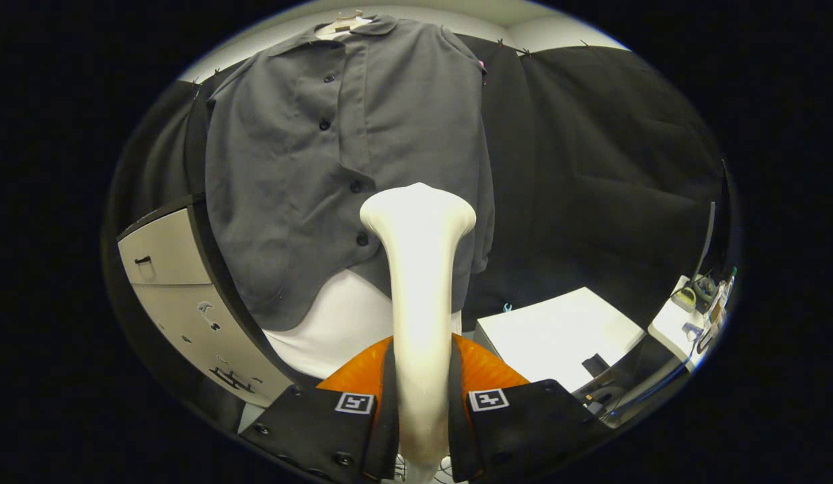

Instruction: Iron the clothes twice with a garment steamer, once on the left side and once on the right side.

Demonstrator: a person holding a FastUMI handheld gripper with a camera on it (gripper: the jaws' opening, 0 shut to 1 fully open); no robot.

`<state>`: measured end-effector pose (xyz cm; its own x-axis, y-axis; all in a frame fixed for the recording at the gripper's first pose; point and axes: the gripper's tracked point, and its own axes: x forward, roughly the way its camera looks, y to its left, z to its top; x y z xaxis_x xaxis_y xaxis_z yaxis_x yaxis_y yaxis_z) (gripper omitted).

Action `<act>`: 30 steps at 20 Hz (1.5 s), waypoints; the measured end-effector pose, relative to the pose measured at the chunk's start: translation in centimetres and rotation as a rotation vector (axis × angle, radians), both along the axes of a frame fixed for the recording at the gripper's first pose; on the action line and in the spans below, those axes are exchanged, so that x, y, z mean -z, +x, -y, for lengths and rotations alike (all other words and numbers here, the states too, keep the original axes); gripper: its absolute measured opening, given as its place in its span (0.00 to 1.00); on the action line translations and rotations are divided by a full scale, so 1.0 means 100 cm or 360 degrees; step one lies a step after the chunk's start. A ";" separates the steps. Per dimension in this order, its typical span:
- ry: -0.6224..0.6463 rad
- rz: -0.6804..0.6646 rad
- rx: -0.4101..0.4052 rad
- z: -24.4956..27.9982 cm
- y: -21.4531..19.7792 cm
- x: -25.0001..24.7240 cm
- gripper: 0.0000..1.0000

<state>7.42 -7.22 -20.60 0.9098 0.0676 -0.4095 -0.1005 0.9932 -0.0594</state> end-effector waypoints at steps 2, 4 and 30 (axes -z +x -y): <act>0.0029 0.0056 -0.0015 -0.004 -0.013 -0.025 0.38; 0.0066 0.0109 -0.0027 -0.006 -0.029 -0.054 0.37; 0.0241 0.0636 -0.0164 -0.010 -0.152 -0.266 0.37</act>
<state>-7.81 -6.27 6.00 0.9801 0.1985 -0.0050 -0.1982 0.9796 0.0316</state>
